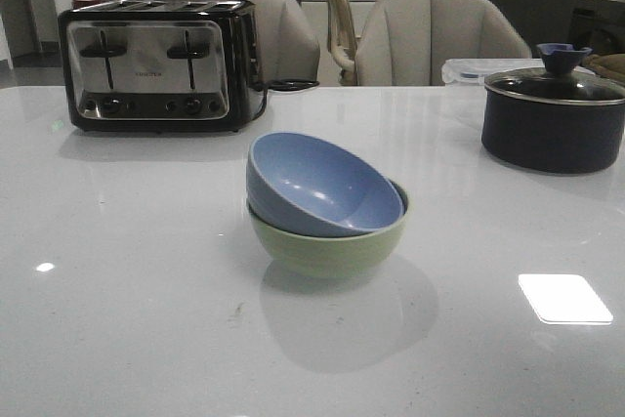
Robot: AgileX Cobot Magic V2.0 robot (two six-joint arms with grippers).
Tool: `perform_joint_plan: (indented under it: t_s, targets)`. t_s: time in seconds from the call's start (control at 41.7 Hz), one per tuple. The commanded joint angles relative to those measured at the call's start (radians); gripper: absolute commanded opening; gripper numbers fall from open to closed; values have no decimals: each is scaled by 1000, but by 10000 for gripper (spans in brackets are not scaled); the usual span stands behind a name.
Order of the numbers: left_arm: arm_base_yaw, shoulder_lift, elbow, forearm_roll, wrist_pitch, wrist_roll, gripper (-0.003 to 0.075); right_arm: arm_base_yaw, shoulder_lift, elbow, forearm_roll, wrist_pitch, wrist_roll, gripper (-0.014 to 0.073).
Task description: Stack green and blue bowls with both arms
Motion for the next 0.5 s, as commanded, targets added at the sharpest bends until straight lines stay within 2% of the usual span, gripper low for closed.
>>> perform_joint_plan:
  t_s: [0.0,0.144,0.48]
  targets:
    - [43,-49,57,-44,-182,1,102,-3,-6,-31,-8,-53,-1,34]
    - [98,-89,147,-75,-283,1,102,-3,-6,-31,-8,-53,-1,34]
    - [90,-89,144,-78,-312,1,102,-3,-6,-31,-8,-51,-1,34]
